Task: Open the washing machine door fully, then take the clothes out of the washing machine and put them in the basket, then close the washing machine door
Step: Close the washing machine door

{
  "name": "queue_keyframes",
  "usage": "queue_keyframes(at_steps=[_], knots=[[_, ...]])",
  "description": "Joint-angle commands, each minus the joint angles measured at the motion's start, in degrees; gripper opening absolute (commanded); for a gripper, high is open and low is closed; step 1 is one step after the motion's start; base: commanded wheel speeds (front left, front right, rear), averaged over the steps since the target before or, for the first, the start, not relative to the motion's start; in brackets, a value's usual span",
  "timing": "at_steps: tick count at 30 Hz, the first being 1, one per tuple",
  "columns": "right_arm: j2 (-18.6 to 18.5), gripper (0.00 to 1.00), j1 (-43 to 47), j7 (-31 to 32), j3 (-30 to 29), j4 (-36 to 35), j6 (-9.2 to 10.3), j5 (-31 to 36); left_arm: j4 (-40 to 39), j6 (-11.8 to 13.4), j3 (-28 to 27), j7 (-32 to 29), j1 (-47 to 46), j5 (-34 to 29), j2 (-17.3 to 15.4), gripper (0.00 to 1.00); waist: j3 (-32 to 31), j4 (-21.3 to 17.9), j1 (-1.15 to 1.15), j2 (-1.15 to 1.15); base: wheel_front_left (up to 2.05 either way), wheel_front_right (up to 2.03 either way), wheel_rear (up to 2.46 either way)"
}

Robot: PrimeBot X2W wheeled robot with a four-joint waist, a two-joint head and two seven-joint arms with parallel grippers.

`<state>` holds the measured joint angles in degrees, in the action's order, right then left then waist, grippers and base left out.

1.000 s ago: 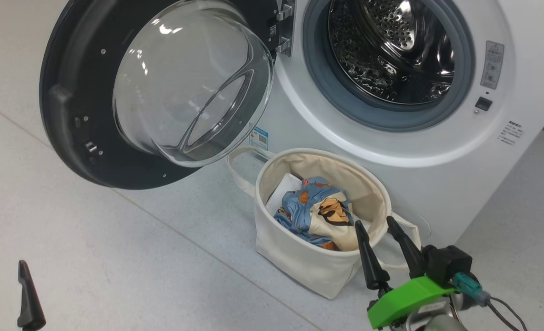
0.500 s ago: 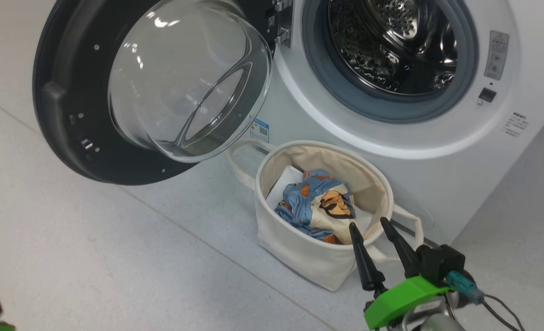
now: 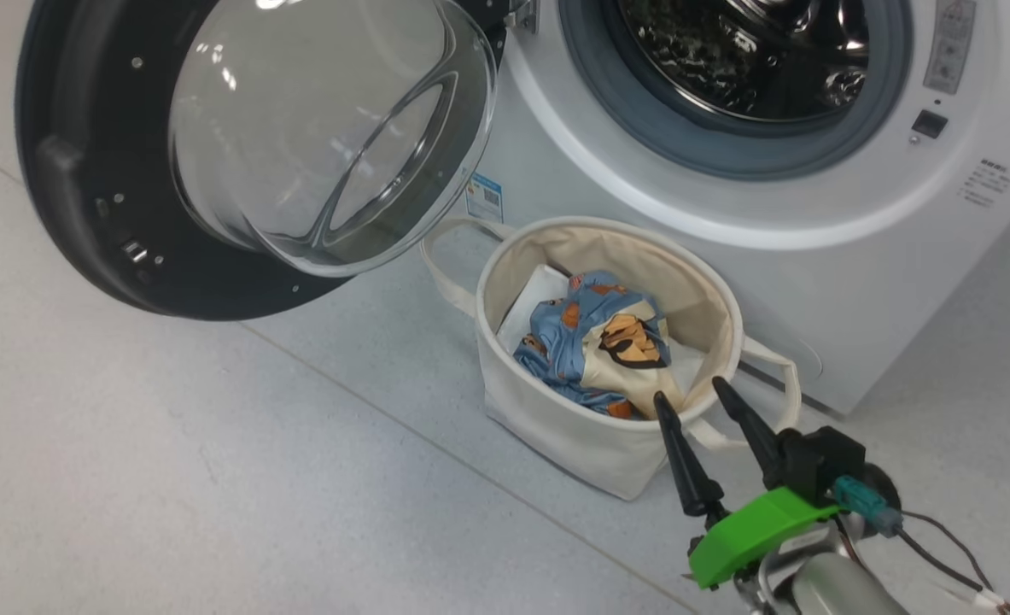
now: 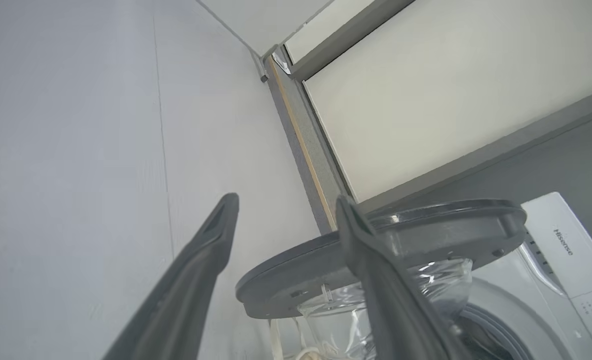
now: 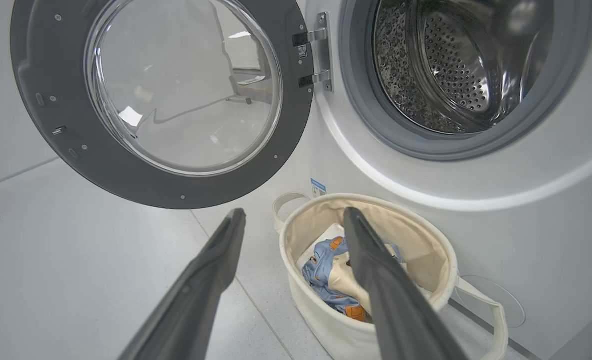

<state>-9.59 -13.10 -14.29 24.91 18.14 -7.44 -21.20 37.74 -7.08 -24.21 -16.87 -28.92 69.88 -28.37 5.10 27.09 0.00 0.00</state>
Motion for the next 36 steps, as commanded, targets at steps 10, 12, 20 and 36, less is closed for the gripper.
queue_keyframes(at_steps=[10, 12, 20, 36], knots=[[-3.8, 1.00, -4.4, -0.3, 0.9, -1.7, -0.05, 1.7, 15.5, 0.9, -2.0, -9.5, -21.5, 7.0, -7.3, 0.00, 5.8, -1.0, 0.00, 0.00, 0.00, 0.00, 0.00], [-4.2, 1.00, -4.8, 0.2, 0.6, -2.3, -0.05, 2.2, 18.1, 0.7, -1.3, -10.8, -24.1, 7.1, -7.6, 0.00, 7.2, -1.6, 0.00, 0.00, 0.00, 0.00, 0.00], [-5.8, 1.00, -5.8, 3.1, -1.3, -6.4, -0.05, 4.5, 23.7, -0.3, 1.2, -12.2, -30.9, 6.6, -8.7, 0.00, 12.6, -4.4, 0.00, 0.00, 0.00, 0.00, 0.00], [-7.1, 1.00, -4.6, 7.4, -5.3, -14.0, -0.05, 8.3, 21.4, -0.4, 1.4, -9.7, -34.2, 9.8, -9.4, 0.00, 19.6, -6.2, 0.00, 0.00, 0.00, 0.00, 0.00]])
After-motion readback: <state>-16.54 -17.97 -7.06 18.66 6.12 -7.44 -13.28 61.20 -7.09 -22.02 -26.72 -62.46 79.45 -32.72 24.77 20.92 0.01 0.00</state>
